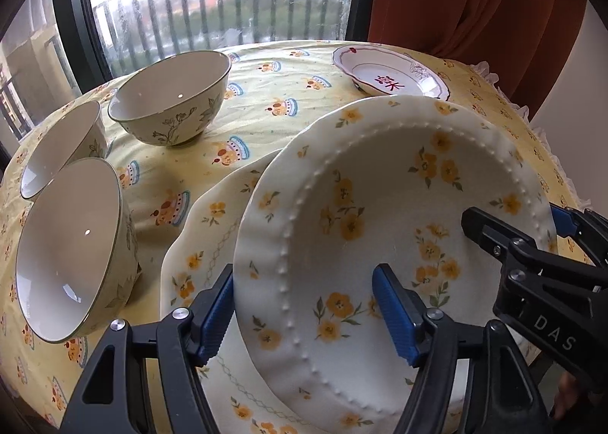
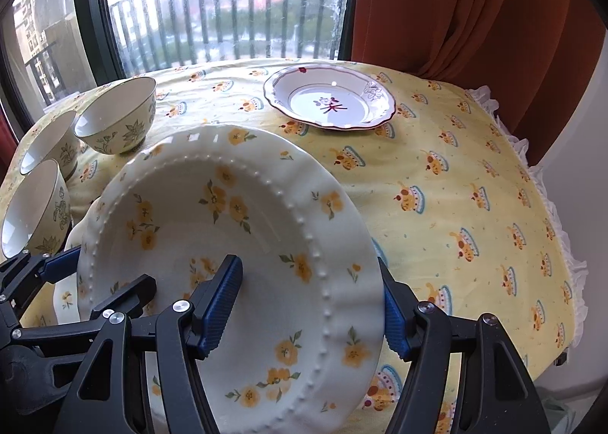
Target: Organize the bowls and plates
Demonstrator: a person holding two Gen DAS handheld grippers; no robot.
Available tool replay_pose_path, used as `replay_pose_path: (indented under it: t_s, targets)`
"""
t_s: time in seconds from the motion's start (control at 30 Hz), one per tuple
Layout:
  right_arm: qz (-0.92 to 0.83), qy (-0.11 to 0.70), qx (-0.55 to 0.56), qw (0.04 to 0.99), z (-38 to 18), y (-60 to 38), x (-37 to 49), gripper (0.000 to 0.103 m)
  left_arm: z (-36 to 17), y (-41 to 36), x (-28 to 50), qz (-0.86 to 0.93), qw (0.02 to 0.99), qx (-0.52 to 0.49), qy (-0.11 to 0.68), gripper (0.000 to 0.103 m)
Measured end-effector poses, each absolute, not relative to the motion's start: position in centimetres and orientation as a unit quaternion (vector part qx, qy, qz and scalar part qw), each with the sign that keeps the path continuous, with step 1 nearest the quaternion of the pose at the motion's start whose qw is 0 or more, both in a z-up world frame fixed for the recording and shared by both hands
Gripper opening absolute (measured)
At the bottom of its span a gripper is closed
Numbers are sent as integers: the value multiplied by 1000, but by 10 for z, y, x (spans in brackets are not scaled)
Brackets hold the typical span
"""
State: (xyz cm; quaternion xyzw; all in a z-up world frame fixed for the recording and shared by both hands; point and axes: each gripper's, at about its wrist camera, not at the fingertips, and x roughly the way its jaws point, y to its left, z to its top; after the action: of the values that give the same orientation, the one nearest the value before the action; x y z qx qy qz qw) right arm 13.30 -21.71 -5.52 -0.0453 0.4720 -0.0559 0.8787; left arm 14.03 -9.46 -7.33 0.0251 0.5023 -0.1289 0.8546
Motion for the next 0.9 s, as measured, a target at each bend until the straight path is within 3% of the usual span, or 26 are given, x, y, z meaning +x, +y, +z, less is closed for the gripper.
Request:
replay_pose_path:
  t_s: [0.47, 0.7, 0.9]
  targets:
    - [-39, 494, -32, 868, -76, -212, 143, 70, -91, -86, 145, -114, 857, 34, 502, 73]
    - [-32, 496, -54, 866, -81, -207, 142, 70, -91, -98, 135, -84, 877, 100, 463, 80]
    - [-32, 477, -73, 875, -74, -204, 130, 67, -89, -90, 133, -92, 872, 79, 473, 81]
